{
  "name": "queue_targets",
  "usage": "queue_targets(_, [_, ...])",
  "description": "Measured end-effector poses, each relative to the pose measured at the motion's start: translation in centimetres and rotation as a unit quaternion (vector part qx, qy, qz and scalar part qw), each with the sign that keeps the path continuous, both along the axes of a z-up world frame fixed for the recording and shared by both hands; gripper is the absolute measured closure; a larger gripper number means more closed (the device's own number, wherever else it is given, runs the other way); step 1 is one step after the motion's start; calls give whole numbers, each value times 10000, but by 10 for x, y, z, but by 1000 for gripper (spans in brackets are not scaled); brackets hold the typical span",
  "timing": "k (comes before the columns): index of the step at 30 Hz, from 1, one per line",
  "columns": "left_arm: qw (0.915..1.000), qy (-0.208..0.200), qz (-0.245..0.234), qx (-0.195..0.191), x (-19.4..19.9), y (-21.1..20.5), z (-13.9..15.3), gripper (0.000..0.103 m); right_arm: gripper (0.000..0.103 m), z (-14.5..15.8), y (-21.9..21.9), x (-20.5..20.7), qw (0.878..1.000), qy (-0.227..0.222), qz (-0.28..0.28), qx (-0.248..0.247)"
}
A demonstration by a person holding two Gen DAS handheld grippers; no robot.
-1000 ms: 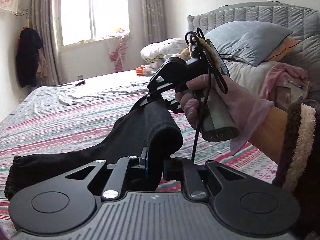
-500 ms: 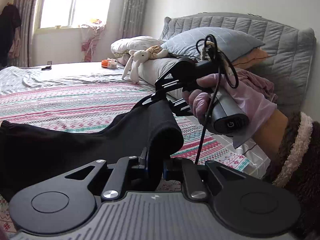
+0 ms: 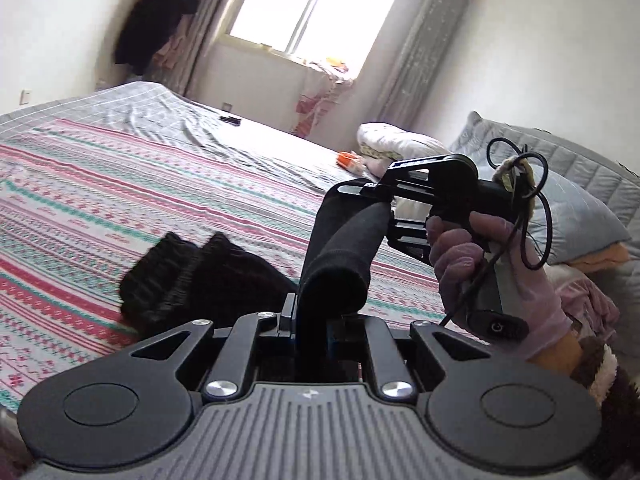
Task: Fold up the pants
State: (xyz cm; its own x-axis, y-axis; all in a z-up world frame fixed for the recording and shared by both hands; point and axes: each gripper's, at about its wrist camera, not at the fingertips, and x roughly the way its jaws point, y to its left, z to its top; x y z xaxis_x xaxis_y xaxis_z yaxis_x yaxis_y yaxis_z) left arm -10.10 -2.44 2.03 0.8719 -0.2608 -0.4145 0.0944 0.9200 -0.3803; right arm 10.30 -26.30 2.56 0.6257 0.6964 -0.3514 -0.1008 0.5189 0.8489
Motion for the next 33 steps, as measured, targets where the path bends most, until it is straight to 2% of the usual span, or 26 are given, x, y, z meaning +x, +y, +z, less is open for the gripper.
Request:
queue_targets(4, [9985, 232, 477, -161, 11, 33, -14, 75, 90, -11, 51, 11, 9994, -170, 289, -65])
queue_targets(7, [9960, 671, 582, -105, 30, 50, -35, 71, 84, -23, 73, 16, 9987, -216, 428, -193])
queue_targets(8, [9947, 838, 582, -138, 42, 56, -41, 69, 77, -26, 75, 17, 9985, -204, 443, -248])
queue_targets(10, [9921, 1096, 581, -190, 42, 68, -52, 56, 60, -30, 72, 16, 9986, -184, 414, -270])
queue_targets(11, [9913, 1135, 609, -262, 41, 72, -53, 53, 48, -30, 68, 14, 9989, -198, 361, -232])
queue_targets(12, [9910, 1141, 633, -290, 39, 75, -52, 47, 41, -29, 64, 11, 9991, -229, 299, -176])
queue_targets(13, [9911, 1136, 658, -230, 38, 76, -49, 40, 39, -28, 59, 9, 9992, -260, 261, -128])
queue_targets(14, [9914, 1113, 679, -102, 34, 77, -45, 38, 39, -26, 55, 8, 9992, -285, 242, -111])
queue_targets(19, [9909, 790, 805, 736, 26, 71, -13, 33, 38, -17, 41, -7, 9982, -320, 73, -498])
queue_targets(23, [9903, 510, 389, 1234, 41, 61, 12, 34, 37, -16, 38, -18, 9941, -170, 30, -1072])
queue_targets(27, [9856, 420, -450, 1577, 70, 28, 21, 50, 37, -26, 34, -26, 9877, 173, 87, -1552])
queue_targets(30, [9759, 250, -1148, 1841, 93, 2, 8, 56, 37, -31, 33, -32, 9852, 263, 158, -1684])
queue_targets(31, [9727, 266, -1256, 1935, 102, -4, 1, 60, 37, -31, 33, -35, 9841, 256, 176, -1748])
queue_targets(33, [9677, 336, -1247, 2166, 118, -8, -14, 61, 37, -32, 34, -39, 9822, 298, 244, -1836])
